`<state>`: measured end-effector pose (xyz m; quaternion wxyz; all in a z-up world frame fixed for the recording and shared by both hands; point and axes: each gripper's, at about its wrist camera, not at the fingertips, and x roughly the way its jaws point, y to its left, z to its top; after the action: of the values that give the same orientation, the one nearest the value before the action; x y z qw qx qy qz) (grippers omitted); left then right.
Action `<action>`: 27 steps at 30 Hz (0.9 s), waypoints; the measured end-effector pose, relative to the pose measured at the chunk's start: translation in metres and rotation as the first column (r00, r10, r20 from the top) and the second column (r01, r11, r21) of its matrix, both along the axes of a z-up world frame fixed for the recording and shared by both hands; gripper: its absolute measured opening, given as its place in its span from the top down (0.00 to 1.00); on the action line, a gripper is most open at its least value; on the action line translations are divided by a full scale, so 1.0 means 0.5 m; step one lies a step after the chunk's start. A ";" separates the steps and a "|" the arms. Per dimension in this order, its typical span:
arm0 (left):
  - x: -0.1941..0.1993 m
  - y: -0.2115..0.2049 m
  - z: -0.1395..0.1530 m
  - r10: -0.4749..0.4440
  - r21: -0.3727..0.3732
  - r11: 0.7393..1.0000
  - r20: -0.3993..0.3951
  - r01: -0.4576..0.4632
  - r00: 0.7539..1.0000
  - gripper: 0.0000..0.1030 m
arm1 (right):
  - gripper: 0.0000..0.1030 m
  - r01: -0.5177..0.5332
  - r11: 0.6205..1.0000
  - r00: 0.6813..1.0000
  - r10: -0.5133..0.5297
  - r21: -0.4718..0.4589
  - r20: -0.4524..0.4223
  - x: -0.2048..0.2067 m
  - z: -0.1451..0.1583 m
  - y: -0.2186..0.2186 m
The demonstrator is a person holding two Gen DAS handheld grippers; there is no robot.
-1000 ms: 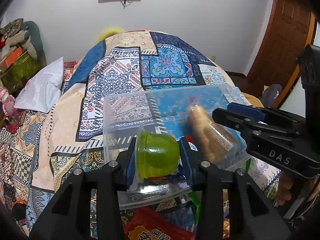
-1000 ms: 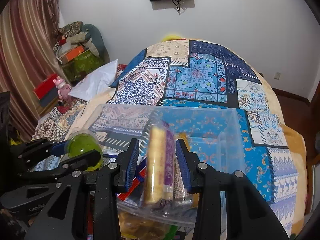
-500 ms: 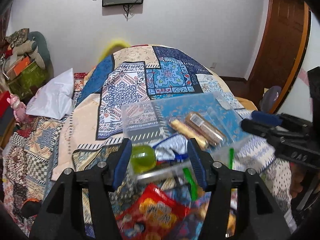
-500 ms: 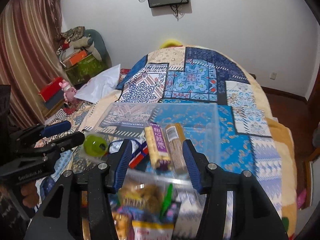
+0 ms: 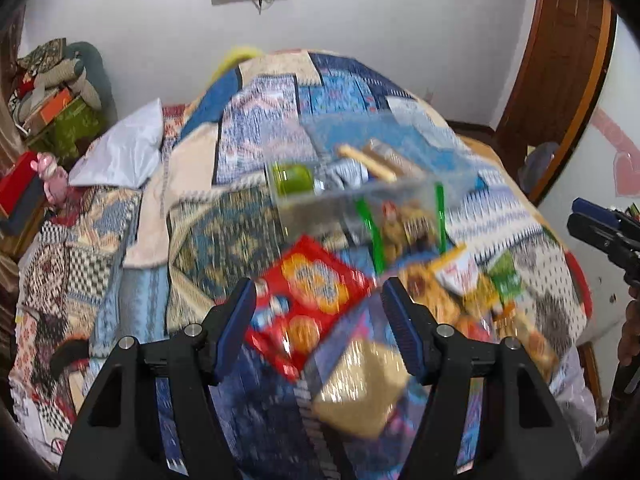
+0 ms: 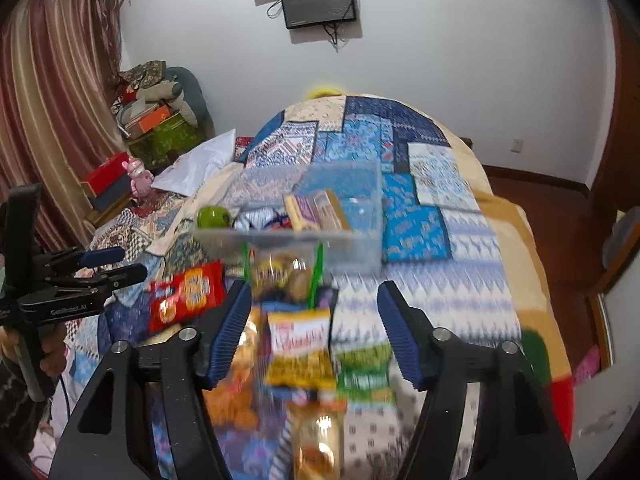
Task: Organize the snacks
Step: 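Grasp the orange-labelled cake pack with the right gripper while the left grasps the square cracker pack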
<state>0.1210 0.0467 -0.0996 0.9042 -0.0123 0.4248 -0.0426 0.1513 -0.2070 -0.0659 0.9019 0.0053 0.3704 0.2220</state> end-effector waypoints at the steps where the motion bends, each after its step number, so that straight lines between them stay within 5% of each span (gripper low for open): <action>1: -0.008 -0.004 -0.007 -0.002 0.001 1.000 -0.008 0.002 1.000 0.37 | 0.39 0.006 1.000 1.000 -0.006 -0.005 -0.004 -0.015 -0.007 -0.005; 14: -0.068 -0.039 -0.120 -0.018 -0.042 0.999 -0.119 0.013 0.993 0.37 | 0.39 0.023 1.000 0.988 -0.025 -0.014 -0.152 -0.101 -0.125 -0.026; 27: -0.051 -0.056 -0.149 -0.046 -0.053 0.998 -0.135 0.039 0.990 0.30 | 0.39 -0.003 1.000 0.964 -0.003 -0.025 -0.266 -0.114 -0.213 -0.015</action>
<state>0.0954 0.0188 -0.1741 0.8714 -0.0291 0.4844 -0.0716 0.0941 -0.2147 -0.1721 0.8440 0.0238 0.4910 0.2147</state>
